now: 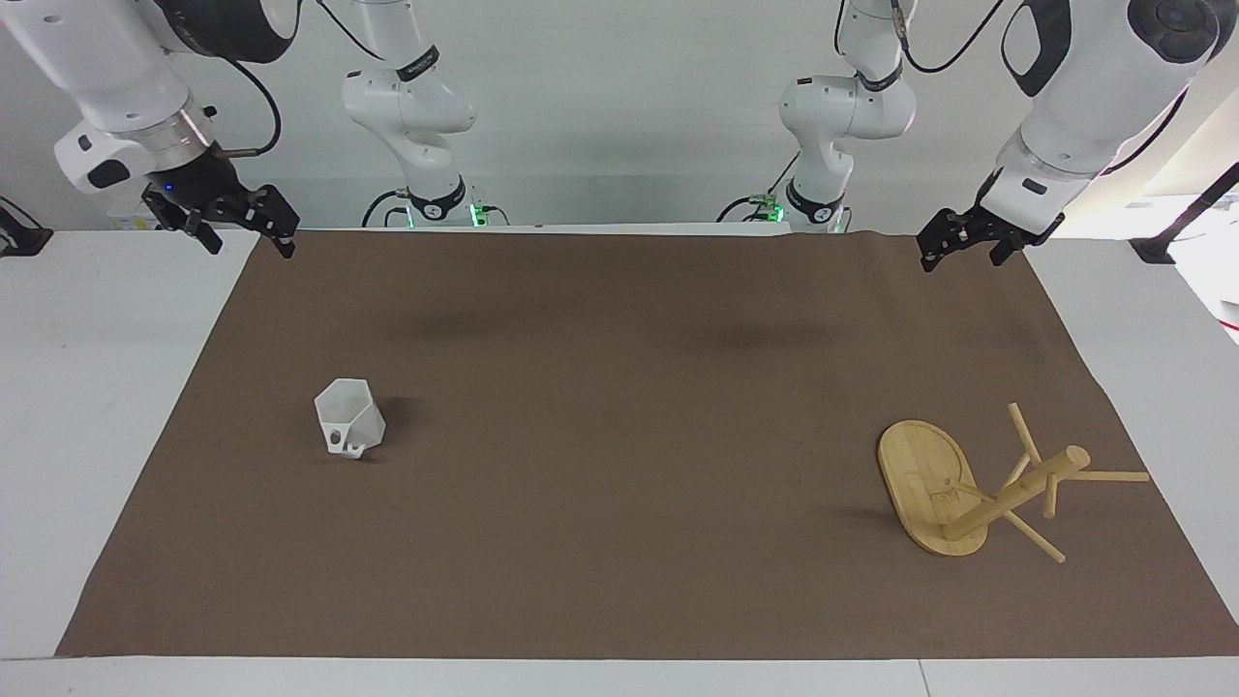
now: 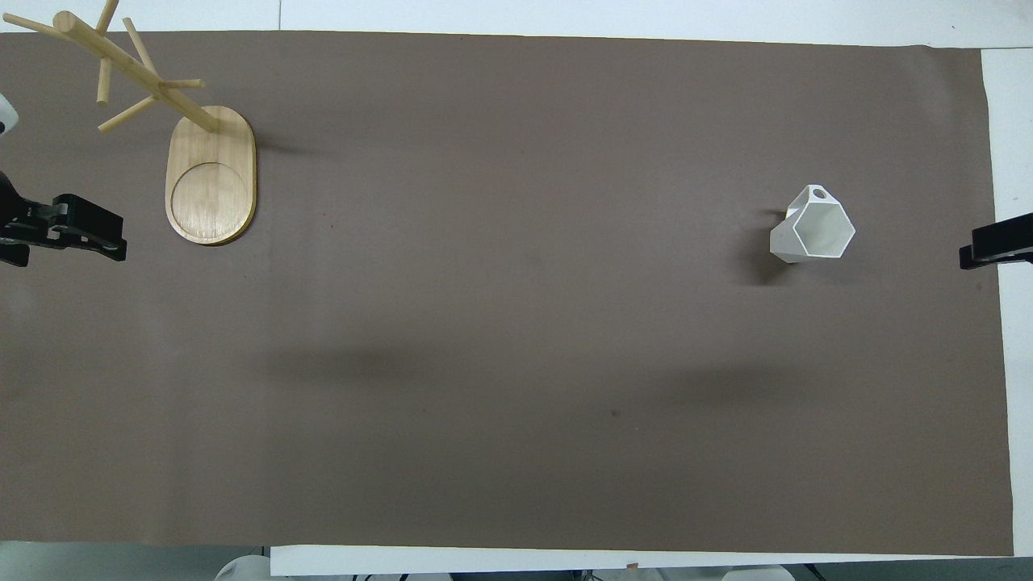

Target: Hang cup on rack

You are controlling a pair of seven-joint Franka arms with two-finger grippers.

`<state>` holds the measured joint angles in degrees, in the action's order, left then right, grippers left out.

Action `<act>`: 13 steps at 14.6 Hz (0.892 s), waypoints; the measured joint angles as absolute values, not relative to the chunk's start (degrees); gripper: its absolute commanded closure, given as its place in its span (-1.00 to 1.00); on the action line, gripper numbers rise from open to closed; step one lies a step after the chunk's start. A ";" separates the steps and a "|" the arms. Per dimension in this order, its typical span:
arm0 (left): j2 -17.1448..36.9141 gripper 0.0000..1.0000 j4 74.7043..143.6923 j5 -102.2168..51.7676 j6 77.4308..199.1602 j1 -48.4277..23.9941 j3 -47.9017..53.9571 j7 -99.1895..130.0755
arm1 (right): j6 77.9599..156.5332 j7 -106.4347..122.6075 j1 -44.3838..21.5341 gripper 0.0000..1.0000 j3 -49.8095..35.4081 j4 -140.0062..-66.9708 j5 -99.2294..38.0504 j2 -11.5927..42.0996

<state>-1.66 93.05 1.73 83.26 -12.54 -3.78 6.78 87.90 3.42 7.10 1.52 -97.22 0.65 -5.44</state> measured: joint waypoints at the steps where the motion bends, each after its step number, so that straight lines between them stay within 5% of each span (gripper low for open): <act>1: -1.66 -1.00 93.05 1.73 83.26 -12.54 -3.78 6.78 | 87.90 3.42 7.10 -1.00 1.52 -97.22 0.65 -5.44; 9: -1.66 -1.00 93.05 1.73 83.26 -12.54 -3.78 6.78 | 87.63 3.94 7.12 -1.00 1.68 -97.49 0.65 -5.43; 13: -1.66 -1.00 93.05 1.73 83.26 -12.54 -3.78 6.78 | 90.80 23.69 7.27 -1.00 1.66 -97.90 0.62 -4.89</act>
<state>-1.66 93.05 1.73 83.26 -12.54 -3.78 6.78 90.80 23.69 7.27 1.66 -97.90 0.62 -4.89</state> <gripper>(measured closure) 0.000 0.000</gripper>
